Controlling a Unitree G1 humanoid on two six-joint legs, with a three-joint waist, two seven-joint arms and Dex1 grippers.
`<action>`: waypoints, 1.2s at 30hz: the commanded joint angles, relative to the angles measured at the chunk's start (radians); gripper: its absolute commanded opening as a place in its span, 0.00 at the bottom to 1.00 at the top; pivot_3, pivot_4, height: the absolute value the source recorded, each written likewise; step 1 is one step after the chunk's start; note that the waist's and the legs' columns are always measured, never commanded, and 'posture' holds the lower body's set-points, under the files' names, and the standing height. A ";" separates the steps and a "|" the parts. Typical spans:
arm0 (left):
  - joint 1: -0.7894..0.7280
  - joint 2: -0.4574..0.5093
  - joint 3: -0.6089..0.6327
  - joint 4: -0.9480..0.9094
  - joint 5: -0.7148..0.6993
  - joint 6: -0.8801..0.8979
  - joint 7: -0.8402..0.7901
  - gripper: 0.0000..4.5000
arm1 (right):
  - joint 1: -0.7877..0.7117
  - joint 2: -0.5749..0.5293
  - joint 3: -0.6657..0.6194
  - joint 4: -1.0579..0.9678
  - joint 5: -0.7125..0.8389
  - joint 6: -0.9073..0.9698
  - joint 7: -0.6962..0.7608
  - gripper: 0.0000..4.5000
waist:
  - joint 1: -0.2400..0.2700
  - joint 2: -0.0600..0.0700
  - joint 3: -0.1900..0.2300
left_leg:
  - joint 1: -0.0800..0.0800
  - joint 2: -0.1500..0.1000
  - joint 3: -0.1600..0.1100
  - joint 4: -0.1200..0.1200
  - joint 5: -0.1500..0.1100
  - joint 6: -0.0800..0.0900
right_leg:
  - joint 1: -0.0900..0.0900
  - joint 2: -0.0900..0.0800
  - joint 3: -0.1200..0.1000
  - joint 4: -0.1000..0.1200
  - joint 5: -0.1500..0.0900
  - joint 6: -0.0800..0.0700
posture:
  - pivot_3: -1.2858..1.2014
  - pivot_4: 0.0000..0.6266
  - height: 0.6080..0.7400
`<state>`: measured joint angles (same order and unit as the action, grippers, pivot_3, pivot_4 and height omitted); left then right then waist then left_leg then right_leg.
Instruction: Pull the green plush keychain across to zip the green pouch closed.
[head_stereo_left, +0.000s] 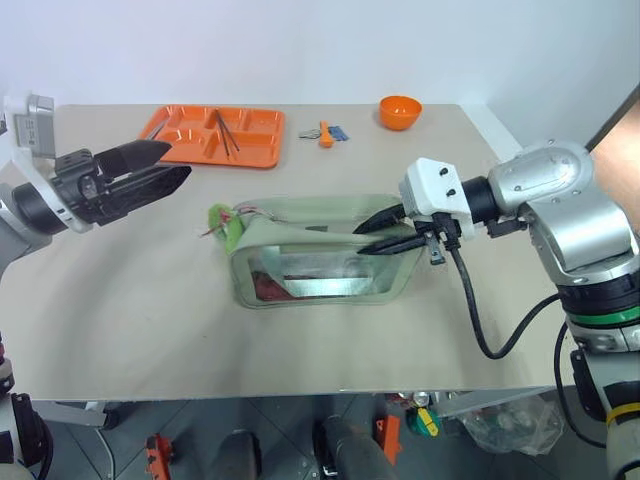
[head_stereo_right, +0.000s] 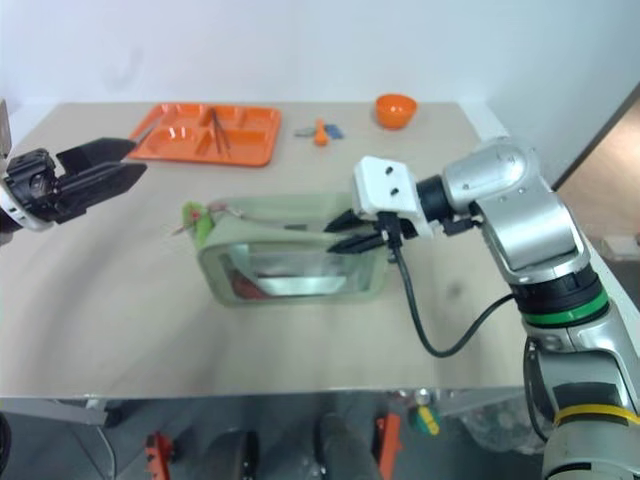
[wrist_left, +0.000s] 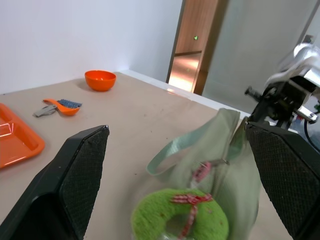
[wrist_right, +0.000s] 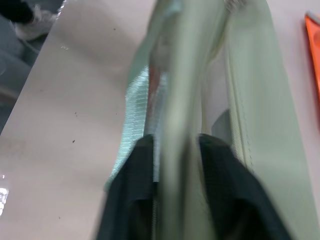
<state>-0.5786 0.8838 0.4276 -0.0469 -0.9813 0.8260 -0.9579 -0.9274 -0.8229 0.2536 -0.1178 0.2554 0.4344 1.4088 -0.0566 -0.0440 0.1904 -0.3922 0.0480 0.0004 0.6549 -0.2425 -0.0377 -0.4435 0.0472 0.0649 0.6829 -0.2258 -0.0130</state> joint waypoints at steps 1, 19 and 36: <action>0.008 0.013 0.041 0.001 -0.009 -0.003 0.004 1.00 | 0.007 -0.015 -0.092 -0.030 0.074 0.080 -0.021 0.54 | 0.001 0.000 0.000 | 0.000 0.000 0.000 0.000 0.000 0.000 | 0.000 0.000 0.000 0.000 0.000 0.000 | 0.52 0.24 1.00; 0.064 0.010 0.040 0.052 0.004 -0.003 0.006 1.00 | 0.236 -0.297 -0.367 0.012 0.200 0.138 -0.021 0.60 | 0.012 0.000 0.000 | -0.001 -0.002 0.001 0.000 0.000 0.000 | 0.001 -0.002 0.000 -0.001 -0.002 0.002 | 0.52 0.24 1.00; 0.054 0.001 0.023 0.077 0.033 -0.008 -0.009 1.00 | 0.310 -0.196 -0.309 -0.051 0.222 0.147 -0.109 0.60 | 0.009 0.000 0.000 | 0.001 -0.002 0.002 0.000 0.000 0.000 | 0.001 0.000 0.002 0.000 -0.001 0.002 | 0.52 0.24 1.00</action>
<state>-0.5169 0.8799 0.4304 0.0397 -0.9445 0.8300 -0.9603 -0.6091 -1.0166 -0.0382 -0.1428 0.4665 0.5835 1.3047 -0.0478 -0.0439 0.1904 -0.3915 0.0462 0.0026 0.6550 -0.2427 -0.0376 -0.4426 0.0467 0.0671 0.6827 -0.2268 -0.0113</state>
